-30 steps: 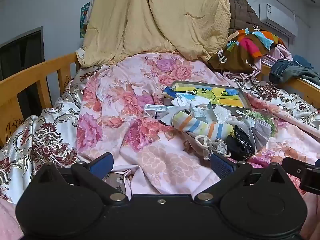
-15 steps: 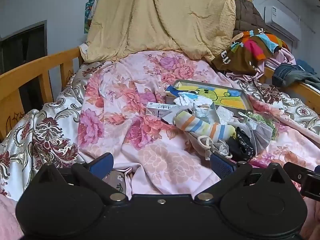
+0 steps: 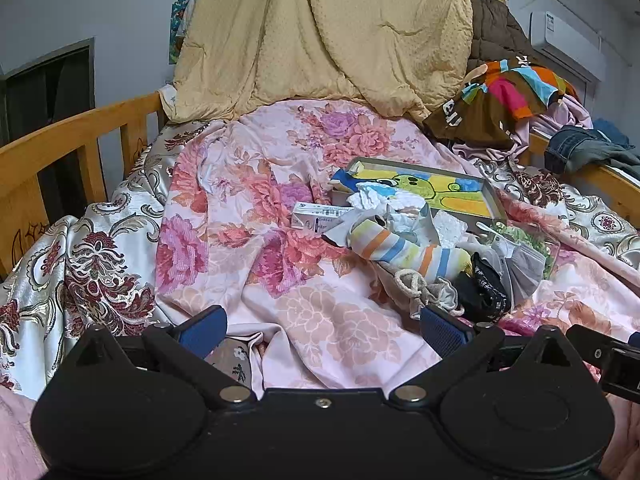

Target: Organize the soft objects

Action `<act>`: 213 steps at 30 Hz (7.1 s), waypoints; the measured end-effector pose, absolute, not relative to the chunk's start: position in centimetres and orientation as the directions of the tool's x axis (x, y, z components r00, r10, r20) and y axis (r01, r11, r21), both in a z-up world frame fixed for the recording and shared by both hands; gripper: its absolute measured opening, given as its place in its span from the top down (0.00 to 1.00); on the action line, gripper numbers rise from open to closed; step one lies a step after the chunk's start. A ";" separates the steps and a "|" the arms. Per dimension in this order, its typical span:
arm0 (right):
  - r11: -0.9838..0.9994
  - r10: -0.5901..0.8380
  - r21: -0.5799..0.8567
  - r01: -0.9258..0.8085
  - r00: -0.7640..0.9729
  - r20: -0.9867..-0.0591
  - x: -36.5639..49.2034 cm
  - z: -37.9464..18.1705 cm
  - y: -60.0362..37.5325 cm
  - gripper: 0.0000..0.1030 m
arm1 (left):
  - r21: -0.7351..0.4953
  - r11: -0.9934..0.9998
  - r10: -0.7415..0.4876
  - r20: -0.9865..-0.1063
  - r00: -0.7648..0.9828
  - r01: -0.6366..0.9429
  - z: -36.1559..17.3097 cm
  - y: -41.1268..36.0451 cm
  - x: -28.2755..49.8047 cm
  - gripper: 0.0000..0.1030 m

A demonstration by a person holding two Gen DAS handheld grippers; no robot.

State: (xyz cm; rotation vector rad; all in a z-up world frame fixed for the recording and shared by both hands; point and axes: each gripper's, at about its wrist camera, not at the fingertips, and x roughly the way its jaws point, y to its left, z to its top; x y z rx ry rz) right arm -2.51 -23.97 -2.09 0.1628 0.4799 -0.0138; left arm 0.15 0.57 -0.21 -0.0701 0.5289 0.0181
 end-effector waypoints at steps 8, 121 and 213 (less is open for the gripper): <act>0.987 0.025 0.154 0.051 0.887 -0.460 -2.6 -2.0 -24.0 0.00 | -0.071 0.996 0.003 -0.508 0.861 -0.045 -0.3 0.6 0.1 0.01; 0.963 0.250 0.228 -0.141 0.781 -0.573 11.5 -5.2 -25.3 0.01 | -0.248 0.947 -0.308 -0.526 0.793 0.203 -4.6 -0.9 14.3 0.01; 0.902 0.335 0.337 -0.269 0.929 -0.156 25.4 1.5 -29.4 0.91 | -0.471 0.872 -0.388 -0.501 0.774 0.132 4.0 -4.3 23.5 0.76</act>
